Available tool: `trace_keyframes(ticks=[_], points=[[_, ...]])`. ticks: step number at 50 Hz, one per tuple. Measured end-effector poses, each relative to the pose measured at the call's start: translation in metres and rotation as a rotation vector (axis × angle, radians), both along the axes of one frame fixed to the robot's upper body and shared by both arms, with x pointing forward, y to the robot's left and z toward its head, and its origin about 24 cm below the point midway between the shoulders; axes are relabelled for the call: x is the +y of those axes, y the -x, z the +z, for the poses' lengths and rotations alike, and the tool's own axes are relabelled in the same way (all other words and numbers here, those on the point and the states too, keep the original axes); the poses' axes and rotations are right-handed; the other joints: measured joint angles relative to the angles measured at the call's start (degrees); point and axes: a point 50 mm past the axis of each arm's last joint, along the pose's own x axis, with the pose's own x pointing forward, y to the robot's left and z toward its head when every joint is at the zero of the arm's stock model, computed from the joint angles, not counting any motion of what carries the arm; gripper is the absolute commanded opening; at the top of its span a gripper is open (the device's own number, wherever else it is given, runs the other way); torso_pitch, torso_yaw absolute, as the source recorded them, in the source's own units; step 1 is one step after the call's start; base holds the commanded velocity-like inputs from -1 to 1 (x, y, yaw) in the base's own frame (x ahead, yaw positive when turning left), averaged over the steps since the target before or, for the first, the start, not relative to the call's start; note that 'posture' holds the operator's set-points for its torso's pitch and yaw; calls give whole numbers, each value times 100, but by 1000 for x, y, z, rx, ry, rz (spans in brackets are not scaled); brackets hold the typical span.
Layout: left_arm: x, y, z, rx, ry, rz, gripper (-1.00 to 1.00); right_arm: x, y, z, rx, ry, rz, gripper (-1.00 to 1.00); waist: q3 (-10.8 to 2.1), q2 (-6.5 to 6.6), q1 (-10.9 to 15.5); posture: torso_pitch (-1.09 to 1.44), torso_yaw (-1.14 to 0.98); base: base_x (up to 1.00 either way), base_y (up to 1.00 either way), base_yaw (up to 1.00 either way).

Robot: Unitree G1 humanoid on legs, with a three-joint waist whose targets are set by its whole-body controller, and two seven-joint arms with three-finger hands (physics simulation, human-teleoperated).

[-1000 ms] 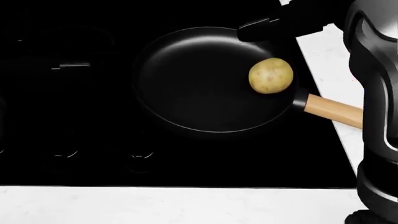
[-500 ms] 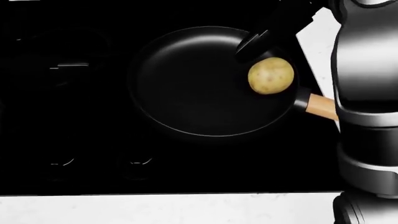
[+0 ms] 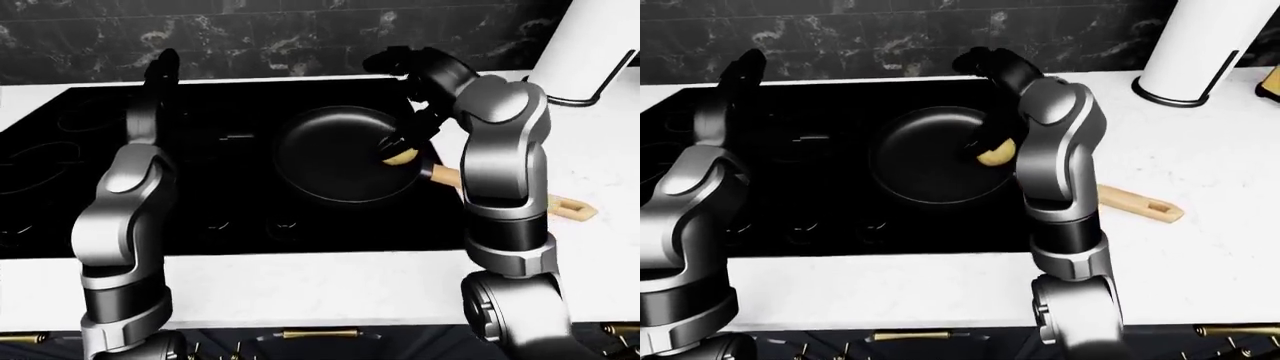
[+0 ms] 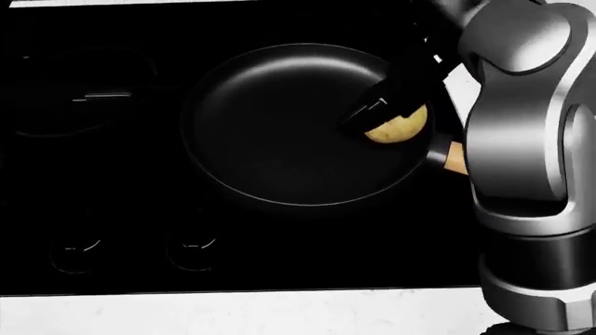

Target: Pick the potato from the pan and place it in the bowl.

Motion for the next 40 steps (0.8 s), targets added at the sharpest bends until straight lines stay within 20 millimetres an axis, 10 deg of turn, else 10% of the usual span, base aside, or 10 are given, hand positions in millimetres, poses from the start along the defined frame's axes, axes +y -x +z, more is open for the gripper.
trace_keyframes(ticks=[40], points=[[3, 1, -1, 1, 5, 5, 100, -2, -19, -34, -5, 183, -4, 70, -41, -2, 9, 0, 0, 0, 0, 0]])
